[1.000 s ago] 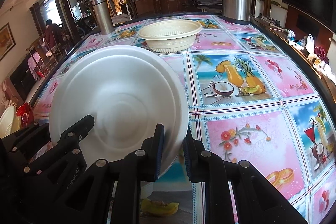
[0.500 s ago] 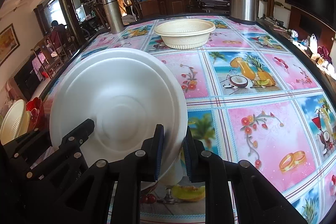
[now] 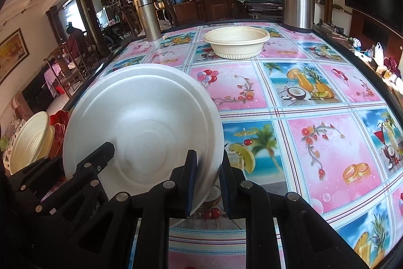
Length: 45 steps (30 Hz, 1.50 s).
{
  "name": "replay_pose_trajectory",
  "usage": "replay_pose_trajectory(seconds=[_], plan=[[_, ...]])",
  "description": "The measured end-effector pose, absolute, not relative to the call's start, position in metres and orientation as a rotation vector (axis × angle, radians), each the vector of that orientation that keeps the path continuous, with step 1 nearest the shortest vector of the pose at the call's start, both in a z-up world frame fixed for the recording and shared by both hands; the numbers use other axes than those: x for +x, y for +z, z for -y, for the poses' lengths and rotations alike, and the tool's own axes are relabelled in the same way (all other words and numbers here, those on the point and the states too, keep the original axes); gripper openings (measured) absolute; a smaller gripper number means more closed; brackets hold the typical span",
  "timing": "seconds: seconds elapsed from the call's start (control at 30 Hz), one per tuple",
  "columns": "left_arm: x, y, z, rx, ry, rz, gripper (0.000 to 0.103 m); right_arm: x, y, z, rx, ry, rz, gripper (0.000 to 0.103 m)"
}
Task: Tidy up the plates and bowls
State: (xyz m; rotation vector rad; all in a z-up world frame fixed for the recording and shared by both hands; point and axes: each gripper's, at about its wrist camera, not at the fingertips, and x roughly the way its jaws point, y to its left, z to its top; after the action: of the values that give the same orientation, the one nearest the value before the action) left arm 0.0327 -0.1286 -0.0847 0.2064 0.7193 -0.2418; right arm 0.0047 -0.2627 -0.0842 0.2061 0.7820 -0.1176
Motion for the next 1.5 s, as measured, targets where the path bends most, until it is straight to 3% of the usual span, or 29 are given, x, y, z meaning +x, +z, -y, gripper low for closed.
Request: replay_pose_trajectory(seconds=[0.97,1.5], plan=[[0.013,-0.034,0.033,0.068,-0.108,-0.583,0.013,-0.012,-0.018,0.173,0.092,-0.016,-0.640,0.017],[0.050,-0.016,-0.076,-0.083,-0.044,-0.739,0.013,0.042,-0.003,0.073,0.092,0.180,-0.710,0.017]])
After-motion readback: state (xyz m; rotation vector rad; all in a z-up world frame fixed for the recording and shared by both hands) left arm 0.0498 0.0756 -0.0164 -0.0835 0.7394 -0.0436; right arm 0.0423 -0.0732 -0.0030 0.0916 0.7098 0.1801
